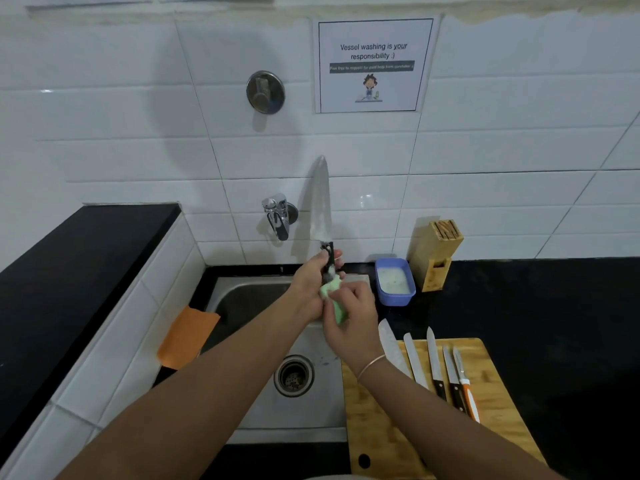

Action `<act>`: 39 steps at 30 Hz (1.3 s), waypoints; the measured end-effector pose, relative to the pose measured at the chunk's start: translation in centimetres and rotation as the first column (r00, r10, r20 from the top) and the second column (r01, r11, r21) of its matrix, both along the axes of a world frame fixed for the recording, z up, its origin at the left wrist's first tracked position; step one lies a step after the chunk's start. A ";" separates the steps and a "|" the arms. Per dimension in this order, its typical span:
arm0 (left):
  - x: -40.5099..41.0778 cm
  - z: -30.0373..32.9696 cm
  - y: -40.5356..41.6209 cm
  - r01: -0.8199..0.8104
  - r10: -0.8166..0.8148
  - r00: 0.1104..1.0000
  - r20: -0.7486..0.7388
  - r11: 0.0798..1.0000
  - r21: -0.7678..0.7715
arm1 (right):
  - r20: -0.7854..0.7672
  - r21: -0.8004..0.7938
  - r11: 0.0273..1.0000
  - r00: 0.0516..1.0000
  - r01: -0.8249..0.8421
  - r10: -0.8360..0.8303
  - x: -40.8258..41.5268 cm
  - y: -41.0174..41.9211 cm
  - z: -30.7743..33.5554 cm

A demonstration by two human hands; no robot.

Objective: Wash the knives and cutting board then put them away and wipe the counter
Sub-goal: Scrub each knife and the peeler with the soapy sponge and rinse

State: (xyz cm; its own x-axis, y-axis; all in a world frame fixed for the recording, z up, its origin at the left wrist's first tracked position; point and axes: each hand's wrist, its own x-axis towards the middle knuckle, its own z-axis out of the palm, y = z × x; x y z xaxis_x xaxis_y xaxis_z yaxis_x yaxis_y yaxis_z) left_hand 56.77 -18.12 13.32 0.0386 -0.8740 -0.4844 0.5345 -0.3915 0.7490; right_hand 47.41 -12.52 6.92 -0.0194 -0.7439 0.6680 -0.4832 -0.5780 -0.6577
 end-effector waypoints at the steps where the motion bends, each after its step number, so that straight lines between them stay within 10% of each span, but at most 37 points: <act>1: 0.0 -0.2 0.0 -0.007 0.007 1.000 0.006 1.000 -0.015 | -0.058 -0.018 0.999 0.998 -0.032 0.030 -0.5 0.1 -0.3; 4: -0.2 -0.7 0.0 0.024 -0.018 0.996 0.086 0.998 -0.066 | -0.174 -0.041 0.996 0.982 -0.085 0.076 -1.8 -0.9 -0.3; 13: -0.3 -1.4 -0.6 0.075 -0.020 0.973 0.230 0.969 -0.235 | 0.326 0.538 0.829 0.945 -0.154 -0.036 -0.8 -0.6 -0.3; 18: -0.2 -1.1 -0.5 0.070 -0.038 0.992 0.117 0.957 -0.282 | 0.843 0.535 0.443 0.490 -0.719 -0.223 -1.3 -2.1 2.3; 24: 0.2 -0.6 -0.6 0.069 -0.012 0.986 0.164 0.936 -0.344 | 0.819 0.574 0.330 0.537 -0.750 -0.202 -1.7 -1.0 1.5; 28: -0.1 -0.9 -0.3 0.049 -0.020 0.995 0.097 0.950 -0.309 | 0.669 0.637 0.633 0.724 -0.440 -0.169 -1.1 -1.3 1.2; 31: -0.6 -0.7 -0.1 0.004 0.016 0.997 0.071 0.962 -0.272 | 0.213 0.365 0.931 0.975 -0.024 -0.059 -1.0 -1.6 1.2; 35: -0.2 -0.2 -0.2 0.012 0.014 0.995 0.097 0.966 -0.260 | -0.300 -0.024 0.998 0.953 -0.057 0.047 -2.5 -0.3 0.2; 39: 0.2 -0.9 0.2 0.088 -0.072 0.994 0.078 0.969 -0.230 | -0.407 -0.098 0.994 0.914 -0.039 -0.005 -3.2 -0.1 -0.3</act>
State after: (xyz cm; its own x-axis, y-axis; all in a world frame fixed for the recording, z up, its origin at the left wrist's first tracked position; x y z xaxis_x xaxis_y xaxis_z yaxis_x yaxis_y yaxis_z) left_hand 56.99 -17.91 12.46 -0.0102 -0.9639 -0.2661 0.4526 -0.2418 0.8583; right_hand 44.21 -12.62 6.61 0.2814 -0.6692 0.6878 -0.6854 -0.6418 -0.3439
